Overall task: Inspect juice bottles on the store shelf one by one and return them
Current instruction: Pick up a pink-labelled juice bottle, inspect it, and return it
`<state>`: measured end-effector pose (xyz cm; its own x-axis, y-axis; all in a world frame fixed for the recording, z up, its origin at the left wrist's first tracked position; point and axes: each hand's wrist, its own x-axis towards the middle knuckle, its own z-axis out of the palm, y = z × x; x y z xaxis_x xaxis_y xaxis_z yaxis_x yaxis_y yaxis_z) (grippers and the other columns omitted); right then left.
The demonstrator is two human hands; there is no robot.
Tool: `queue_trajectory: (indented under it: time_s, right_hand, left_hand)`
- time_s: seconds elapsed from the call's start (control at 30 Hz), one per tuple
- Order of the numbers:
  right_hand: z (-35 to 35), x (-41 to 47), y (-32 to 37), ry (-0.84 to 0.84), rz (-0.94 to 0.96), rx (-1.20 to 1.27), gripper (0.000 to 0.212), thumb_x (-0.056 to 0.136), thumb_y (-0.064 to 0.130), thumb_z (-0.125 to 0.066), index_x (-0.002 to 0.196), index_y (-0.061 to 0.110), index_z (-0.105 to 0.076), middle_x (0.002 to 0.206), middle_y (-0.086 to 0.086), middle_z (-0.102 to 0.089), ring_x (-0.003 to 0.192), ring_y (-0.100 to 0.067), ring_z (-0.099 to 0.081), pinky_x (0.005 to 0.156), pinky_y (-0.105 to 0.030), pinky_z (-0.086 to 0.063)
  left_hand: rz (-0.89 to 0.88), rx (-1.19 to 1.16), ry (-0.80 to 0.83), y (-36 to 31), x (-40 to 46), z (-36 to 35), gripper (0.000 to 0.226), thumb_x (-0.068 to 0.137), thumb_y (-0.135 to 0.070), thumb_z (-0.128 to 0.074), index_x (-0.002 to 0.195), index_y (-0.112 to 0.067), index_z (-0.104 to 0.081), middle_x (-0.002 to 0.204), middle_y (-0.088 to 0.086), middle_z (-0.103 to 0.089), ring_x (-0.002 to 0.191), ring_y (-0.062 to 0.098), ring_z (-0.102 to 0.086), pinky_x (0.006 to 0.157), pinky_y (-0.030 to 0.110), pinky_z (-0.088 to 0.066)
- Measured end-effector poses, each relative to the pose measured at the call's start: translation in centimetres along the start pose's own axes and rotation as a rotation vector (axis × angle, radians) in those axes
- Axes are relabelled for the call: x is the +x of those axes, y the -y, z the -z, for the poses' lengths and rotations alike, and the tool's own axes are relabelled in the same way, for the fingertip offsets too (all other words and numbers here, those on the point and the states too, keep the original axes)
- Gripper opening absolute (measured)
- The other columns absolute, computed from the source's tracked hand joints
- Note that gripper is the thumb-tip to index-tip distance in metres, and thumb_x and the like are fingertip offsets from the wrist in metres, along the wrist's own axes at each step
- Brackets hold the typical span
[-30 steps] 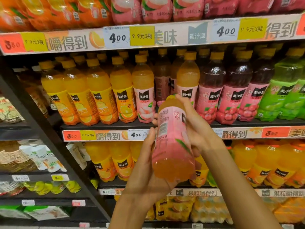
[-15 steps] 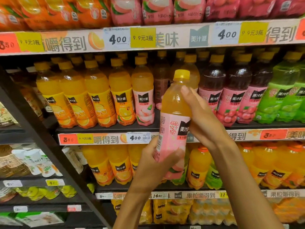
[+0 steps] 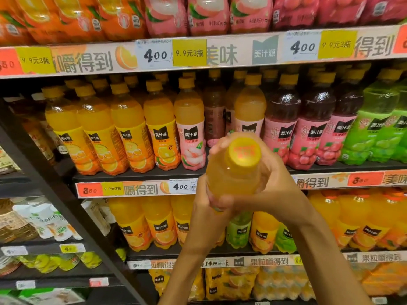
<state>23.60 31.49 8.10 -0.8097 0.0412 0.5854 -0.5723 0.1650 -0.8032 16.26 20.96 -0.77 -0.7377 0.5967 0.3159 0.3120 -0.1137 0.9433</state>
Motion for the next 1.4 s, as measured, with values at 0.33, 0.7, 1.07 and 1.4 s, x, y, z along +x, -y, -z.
queue_trajectory:
  time_s: [0.33, 0.7, 1.07, 1.4]
  right_hand:
    - [1.4, 0.9, 0.4, 0.092, -0.073, 0.165, 0.073, 0.066, 0.054, -0.08, 0.124, 0.019, -0.054, 0.119, 0.001, -0.066, 0.114, -0.021, -0.061, 0.09, -0.034, -0.051]
    - [0.3, 1.2, -1.2, -0.345, -0.109, 0.148, 0.045, 0.075, 0.043, -0.067, 0.115, 0.025, -0.059, 0.104, 0.007, -0.072, 0.1, -0.011, -0.068, 0.078, -0.024, -0.052]
    - [0.6, 1.6, -2.1, -0.362, -0.217, 0.464, 0.05, 0.076, 0.054, -0.068, 0.106, 0.014, -0.07, 0.103, -0.018, -0.072, 0.094, -0.03, -0.07, 0.087, -0.047, -0.055]
    - [0.9, 1.9, -1.3, -0.389, -0.231, 0.228, 0.042, 0.084, 0.051, -0.057, 0.111, 0.021, -0.065, 0.106, -0.002, -0.073, 0.104, -0.017, -0.068, 0.088, -0.031, -0.054]
  left_hand:
    - [-0.036, -0.009, 0.187, -1.0, -0.6, 2.2, 0.048, 0.056, -0.029, -0.084, 0.099, -0.039, -0.065, 0.097, -0.014, -0.072, 0.089, 0.002, -0.068, 0.067, 0.012, -0.051]
    - [0.098, -0.376, 0.015, 0.0, -1.0, 0.4, 0.075, 0.061, -0.057, -0.079, 0.12, -0.017, -0.057, 0.116, 0.011, -0.068, 0.109, 0.028, -0.063, 0.084, 0.032, -0.054]
    - [0.269, -0.29, 0.156, -0.8, -2.0, 0.9, 0.084, 0.065, -0.08, -0.054, 0.111, -0.01, -0.065, 0.094, 0.01, -0.074, 0.087, 0.024, -0.071, 0.074, 0.037, -0.055]
    - [0.225, -0.293, -0.036, -1.9, -1.5, -0.8, 0.065, 0.062, -0.07, -0.048, 0.085, -0.014, -0.07, 0.07, 0.005, -0.073, 0.061, 0.013, -0.069, 0.051, 0.021, -0.052]
